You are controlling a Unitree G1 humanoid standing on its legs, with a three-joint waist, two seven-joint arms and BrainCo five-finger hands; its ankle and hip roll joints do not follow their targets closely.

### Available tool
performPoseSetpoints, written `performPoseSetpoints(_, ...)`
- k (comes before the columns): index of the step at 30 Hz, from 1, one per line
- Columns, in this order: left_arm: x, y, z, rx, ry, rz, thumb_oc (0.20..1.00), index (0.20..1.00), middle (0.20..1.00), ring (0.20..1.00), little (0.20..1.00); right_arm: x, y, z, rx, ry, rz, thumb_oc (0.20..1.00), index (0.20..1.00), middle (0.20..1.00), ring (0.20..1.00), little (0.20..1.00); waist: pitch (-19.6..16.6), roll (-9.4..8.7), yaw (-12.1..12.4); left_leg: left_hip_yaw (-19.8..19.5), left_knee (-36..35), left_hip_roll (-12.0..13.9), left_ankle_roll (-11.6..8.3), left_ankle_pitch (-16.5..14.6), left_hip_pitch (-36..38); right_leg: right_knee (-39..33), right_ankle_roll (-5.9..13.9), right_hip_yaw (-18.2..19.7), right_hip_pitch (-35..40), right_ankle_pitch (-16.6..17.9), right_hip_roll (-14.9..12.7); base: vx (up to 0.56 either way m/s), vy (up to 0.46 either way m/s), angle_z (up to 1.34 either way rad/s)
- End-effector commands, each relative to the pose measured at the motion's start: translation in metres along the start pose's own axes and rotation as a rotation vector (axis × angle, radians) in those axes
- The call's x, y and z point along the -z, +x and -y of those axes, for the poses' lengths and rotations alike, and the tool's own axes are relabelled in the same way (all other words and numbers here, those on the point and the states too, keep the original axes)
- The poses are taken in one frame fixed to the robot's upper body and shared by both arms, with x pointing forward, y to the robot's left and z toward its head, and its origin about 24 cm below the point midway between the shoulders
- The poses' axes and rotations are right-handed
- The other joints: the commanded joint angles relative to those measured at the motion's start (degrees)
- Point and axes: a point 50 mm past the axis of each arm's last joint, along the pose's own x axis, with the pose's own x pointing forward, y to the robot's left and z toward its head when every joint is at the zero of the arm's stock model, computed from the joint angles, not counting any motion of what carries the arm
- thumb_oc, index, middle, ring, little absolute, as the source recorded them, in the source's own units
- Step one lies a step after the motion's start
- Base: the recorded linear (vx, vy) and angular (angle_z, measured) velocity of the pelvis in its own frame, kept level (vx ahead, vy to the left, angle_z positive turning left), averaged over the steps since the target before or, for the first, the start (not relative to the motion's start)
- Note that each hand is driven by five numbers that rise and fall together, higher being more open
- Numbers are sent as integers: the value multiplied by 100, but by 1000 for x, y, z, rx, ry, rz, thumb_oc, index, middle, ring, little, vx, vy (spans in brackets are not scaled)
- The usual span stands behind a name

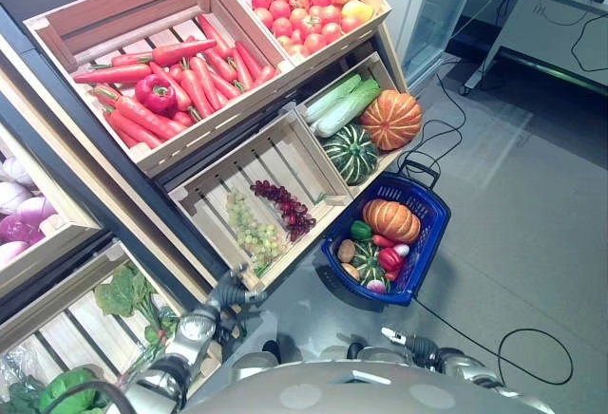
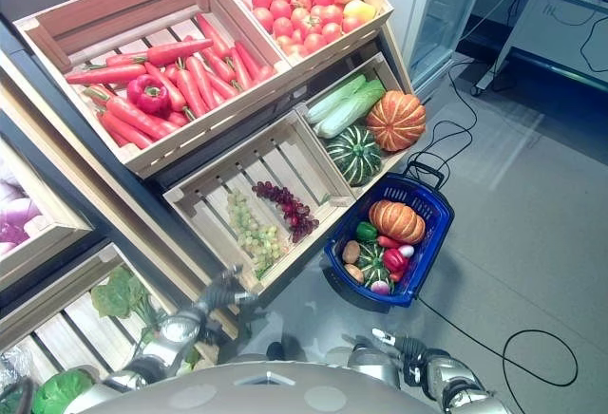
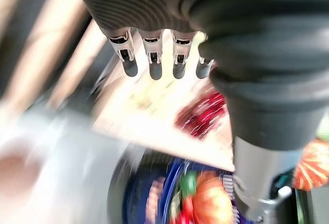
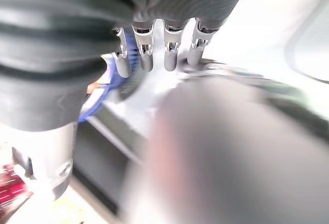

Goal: Pick up fruits and vegetables into the basket

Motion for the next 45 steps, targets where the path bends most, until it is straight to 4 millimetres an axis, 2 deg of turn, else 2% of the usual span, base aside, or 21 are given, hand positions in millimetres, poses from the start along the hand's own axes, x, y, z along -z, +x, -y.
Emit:
performPoseSetpoints(1,-32,9,-20,-219,211,242,1000,1000,1000,1000,1000,-49,-1,7,2,-21,225,1000,1000,1000,1000,1000,225,-69,62,180,201,-430,442,-851,66,430,203,162,-127,-400,65,67,-78,1)
performPoseSetpoints(3,-33,6,-18,-249,237,284,1000,1000,1000,1000,1000,-54,-2,8,6,-26,267,1000,1000,1000,1000,1000,249,-49,74,171,212,-423,445,-848,61,478,184,149,-141,-419,72,39,-29,2)
performPoseSetpoints(5,-46,1,-18,-316,317,407,1000,1000,1000,1000,1000,-71,-4,3,14,-40,382,1000,1000,1000,1000,1000,374,11,78,162,231,-412,435,-841,58,575,144,67,-157,-478,61,35,-16,4)
performPoseSetpoints(8,-75,-2,-42,-403,433,523,1000,1000,1000,1000,1000,-103,-15,-6,18,-60,532,1000,1000,1000,1000,1000,553,66,34,131,269,-384,381,-795,-82,712,122,-5,-336,-521,36,-43,-25,4)
performPoseSetpoints(10,-84,-5,-52,-440,486,558,1000,1000,1000,1000,1000,-115,-22,-9,21,-70,590,1000,1000,1000,1000,1000,624,85,-3,131,312,-375,368,-775,-180,795,108,-13,-457,-537,21,-68,-15,1)
performPoseSetpoints(12,-99,-13,-70,-523,563,620,1000,1000,1000,1000,1000,-135,-38,-16,16,-91,705,1000,1000,1000,1000,1000,821,146,-91,122,474,-378,349,-758,-443,1004,64,-13,-778,-573,-10,-98,8,2)
performPoseSetpoints(14,-106,-15,-77,-567,612,655,1000,1000,1000,1000,1000,-145,-46,-17,13,-107,759,1000,1000,1000,1000,1000,930,181,-139,120,572,-386,337,-749,-596,1121,36,-3,-954,-599,-23,-104,37,-3)
performPoseSetpoints(16,-123,-18,-89,-658,718,723,1000,1000,1000,1000,1000,-164,-61,-18,15,-133,862,1000,1000,1000,1000,1000,1171,250,-230,143,869,-417,294,-758,-930,1344,-14,18,-1290,-635,-66,-124,57,-4)
performPoseSetpoints(20,-147,-20,-106,-760,894,795,1000,1000,1000,1000,1000,-187,-81,-16,0,-139,979,1000,1000,1000,1000,1000,1508,392,-382,227,1305,-431,205,-776,-1358,1656,-77,71,-1672,-684,-141,-43,71,-10)
performPoseSetpoints(26,-185,-19,-136,-819,1106,832,1000,1000,1000,1000,1000,-220,-113,-15,-15,-148,1143,1000,1000,1000,1000,1000,1943,581,-623,411,1779,-413,113,-709,-2043,2230,-165,175,-2443,-782,-206,-40,83,-18)
performPoseSetpoints(29,-199,-20,-146,-839,1174,839,1000,1000,1000,1000,1000,-233,-127,-14,-36,-137,1209,1000,1000,1000,1000,1000,2105,605,-701,504,1981,-417,114,-710,-2345,2525,-168,236,-2830,-819,-233,-45,42,-11)
performPoseSetpoints(36,-223,-16,-161,-863,1299,788,1000,1000,1000,1000,1000,-255,-153,-18,-78,-125,1340,1000,1000,1000,1000,1000,2117,659,-810,686,2466,-419,119,-764,-3226,3179,-174,426,-3854,-967,-271,-19,43,-12)
performPoseSetpoints(38,-232,-15,-167,-877,1336,761,1000,1000,1000,1000,1000,-266,-168,-20,-102,-116,1410,1000,1000,1000,1000,1000,2117,680,-860,778,2635,-360,111,-772,-3642,3371,-180,505,-4315,-981,-241,-26,26,-7)
performPoseSetpoints(41,-238,-14,-170,-882,1347,746,1000,1000,1000,1000,1000,-273,-176,-23,-109,-118,1454,1000,1000,1000,1000,1000,2117,688,-873,828,2745,-319,109,-779,-3877,3487,-179,557,-4574,-979,-221,-23,15,-6)
performPoseSetpoints(45,-252,-11,-180,-891,1397,678,1000,1000,1000,1000,1000,-289,-201,-30,-130,-146,1556,1000,1000,1000,1000,1000,2117,712,-947,940,2971,-232,86,-777,-4420,3692,-170,685,-5143,-958,-190,-20,31,-11)
